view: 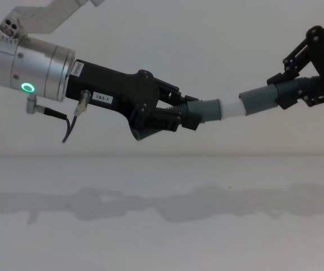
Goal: Use both hands to pick up one end of the pipe from the table, align the ends, and insert them.
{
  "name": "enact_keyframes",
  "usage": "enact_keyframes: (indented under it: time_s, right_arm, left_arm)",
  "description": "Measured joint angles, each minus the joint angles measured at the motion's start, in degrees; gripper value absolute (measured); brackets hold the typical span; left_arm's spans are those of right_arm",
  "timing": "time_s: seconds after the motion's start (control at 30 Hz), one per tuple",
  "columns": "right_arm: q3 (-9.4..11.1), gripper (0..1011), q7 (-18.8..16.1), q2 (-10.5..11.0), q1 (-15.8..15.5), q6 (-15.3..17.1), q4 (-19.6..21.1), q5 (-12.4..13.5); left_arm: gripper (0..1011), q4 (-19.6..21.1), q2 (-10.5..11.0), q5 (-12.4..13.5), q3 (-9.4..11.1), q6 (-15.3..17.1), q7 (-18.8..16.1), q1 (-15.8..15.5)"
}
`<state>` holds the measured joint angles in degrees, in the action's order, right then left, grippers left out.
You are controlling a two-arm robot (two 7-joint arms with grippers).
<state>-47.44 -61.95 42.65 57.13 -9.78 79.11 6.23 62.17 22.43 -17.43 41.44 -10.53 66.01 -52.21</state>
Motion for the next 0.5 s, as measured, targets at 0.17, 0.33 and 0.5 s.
enact_keyframes:
  time_s: [0.17,0.33,0.5]
  right_arm:
    - [-0.1,258,0.0,0.0,0.0,0.5,0.1,-0.1]
    - [-0.2,258,0.0,0.0,0.0,1.1,0.2,0.0]
    - [-0.2,258,-0.1,-0.1,0.0,1.4,0.3,0.2]
  left_arm:
    - [335,0.0,0.0,0.0,0.0,0.0,0.0,0.0]
    - [335,0.0,0.0,0.0,0.0,0.0,0.0,0.0]
    - [335,0.0,0.0,0.0,0.0,0.0,0.0,0.0]
